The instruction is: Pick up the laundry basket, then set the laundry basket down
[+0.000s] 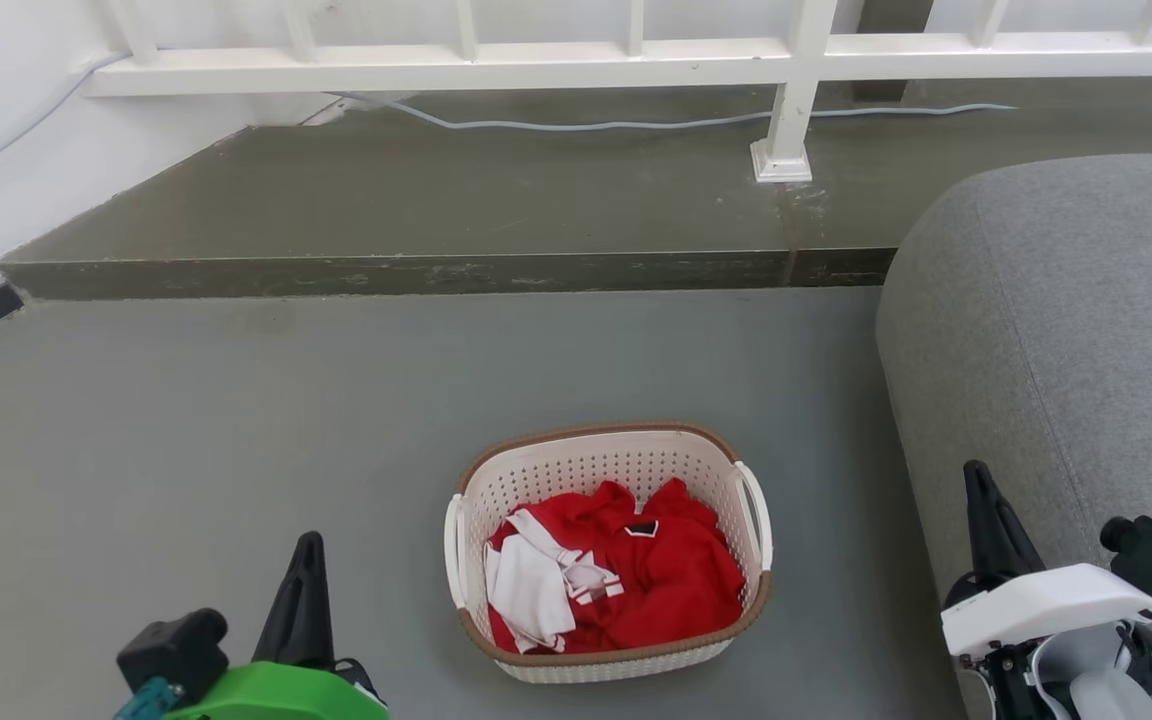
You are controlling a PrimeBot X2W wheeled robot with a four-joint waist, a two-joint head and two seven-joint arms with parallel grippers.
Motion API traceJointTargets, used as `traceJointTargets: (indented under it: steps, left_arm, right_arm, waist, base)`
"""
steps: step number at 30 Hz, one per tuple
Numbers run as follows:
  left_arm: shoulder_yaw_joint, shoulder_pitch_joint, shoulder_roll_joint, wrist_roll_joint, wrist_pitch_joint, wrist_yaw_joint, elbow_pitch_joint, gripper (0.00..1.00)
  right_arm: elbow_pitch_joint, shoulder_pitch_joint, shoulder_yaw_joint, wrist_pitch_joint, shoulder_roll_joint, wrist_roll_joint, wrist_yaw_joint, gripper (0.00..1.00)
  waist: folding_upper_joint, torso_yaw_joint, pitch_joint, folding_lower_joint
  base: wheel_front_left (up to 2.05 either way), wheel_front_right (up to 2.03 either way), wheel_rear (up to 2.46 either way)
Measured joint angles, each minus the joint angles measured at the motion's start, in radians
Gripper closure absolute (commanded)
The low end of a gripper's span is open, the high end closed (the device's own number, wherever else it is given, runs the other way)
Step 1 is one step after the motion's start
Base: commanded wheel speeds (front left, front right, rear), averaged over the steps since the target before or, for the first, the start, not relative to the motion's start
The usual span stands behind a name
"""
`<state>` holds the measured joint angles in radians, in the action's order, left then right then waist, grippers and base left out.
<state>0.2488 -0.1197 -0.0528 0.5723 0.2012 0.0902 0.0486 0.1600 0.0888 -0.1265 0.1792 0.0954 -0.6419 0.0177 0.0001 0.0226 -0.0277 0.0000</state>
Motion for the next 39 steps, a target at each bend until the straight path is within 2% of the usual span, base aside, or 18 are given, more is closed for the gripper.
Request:
traceJointTargets:
  steps: [14, 39]
  left_arm:
    - [-0.038, 0.017, -0.020, 0.200, -0.036, -0.023, 0.020, 1.00]
    - [-0.106, 0.067, -0.039, 0.592, -0.112, -0.092, 0.080, 1.00]
  right_arm:
    - [0.012, -0.021, 0.033, -0.043, 0.001, -0.177, -0.019, 1.00]
    - [0.047, -0.066, 0.095, -0.122, 0.000, -0.528, -0.062, 1.00]
  waist:
    - [0.0000, -0.004, 0.004, 0.0000]
    - [0.0000, -0.012, 0.012, 0.0000]
  base:
    - [0.00, 0.00, 0.00]
    - [0.00, 0.00, 0.00]
